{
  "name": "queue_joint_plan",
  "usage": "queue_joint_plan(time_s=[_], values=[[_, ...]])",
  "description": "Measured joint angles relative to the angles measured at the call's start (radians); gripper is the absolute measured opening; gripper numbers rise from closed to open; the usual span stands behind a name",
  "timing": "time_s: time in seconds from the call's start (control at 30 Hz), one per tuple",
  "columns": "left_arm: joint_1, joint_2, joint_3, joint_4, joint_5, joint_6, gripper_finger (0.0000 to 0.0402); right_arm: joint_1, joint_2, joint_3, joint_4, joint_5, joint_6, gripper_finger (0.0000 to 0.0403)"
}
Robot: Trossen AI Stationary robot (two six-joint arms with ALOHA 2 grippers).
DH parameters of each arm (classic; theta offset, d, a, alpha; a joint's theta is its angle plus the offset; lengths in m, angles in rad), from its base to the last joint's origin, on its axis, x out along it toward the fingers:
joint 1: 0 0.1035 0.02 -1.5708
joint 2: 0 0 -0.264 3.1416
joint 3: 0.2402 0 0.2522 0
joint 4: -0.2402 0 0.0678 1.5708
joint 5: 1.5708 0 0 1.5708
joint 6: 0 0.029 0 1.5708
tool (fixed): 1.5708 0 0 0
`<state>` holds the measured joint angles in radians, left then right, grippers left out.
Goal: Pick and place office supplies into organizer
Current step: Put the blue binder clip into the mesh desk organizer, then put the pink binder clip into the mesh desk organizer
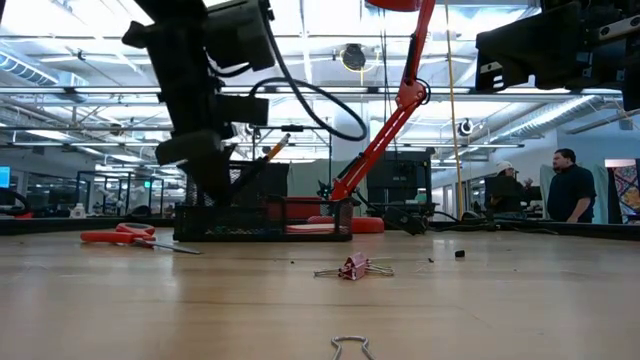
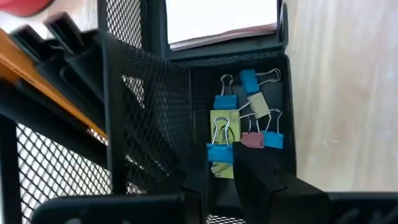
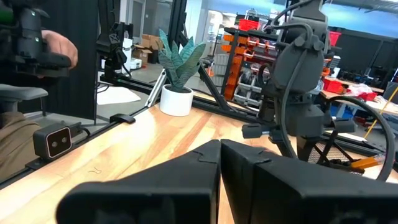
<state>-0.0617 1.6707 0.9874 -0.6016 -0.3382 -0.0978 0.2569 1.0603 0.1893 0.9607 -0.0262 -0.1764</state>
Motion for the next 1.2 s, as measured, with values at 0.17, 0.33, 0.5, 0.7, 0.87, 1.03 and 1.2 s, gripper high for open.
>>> queue_joint_plan(time_s=[0.17,0.33,0.5,0.7,0.87,1.03,1.2], values=[[0.018,-0.002,-0.026,0.037,0.032,0.002,0.0063,0.0,0.0,0.0,0.007,0.002,0.0,0.0004],[0.023,0.0,-0.03,0.05,0.035,-0.015,0.0063,0.0,0.0,0.0,0.007,0.002,0.0,0.0004],[0.018,0.0,-0.031,0.09,0.069,-0.016,0.0063,0.0,0.0,0.0,0.007,0.003,0.0,0.0004],[0.015,0.0,-0.031,0.102,0.069,-0.011,0.0076,0.0,0.0,0.0,0.007,0.003,0.0,0.0004],[0.016,0.0,-0.031,0.102,0.065,-0.01,0.0119,0.0,0.0,0.0,0.007,0.003,0.0,0.0004],[0.015,-0.002,-0.03,0.099,0.04,-0.009,0.0156,0.0,0.0,0.0,0.007,0.003,0.0,0.0004],[0.005,-0.017,-0.03,0.098,0.021,0.03,0.0163,0.0,0.0,0.0,0.007,0.003,0.0,0.0004]])
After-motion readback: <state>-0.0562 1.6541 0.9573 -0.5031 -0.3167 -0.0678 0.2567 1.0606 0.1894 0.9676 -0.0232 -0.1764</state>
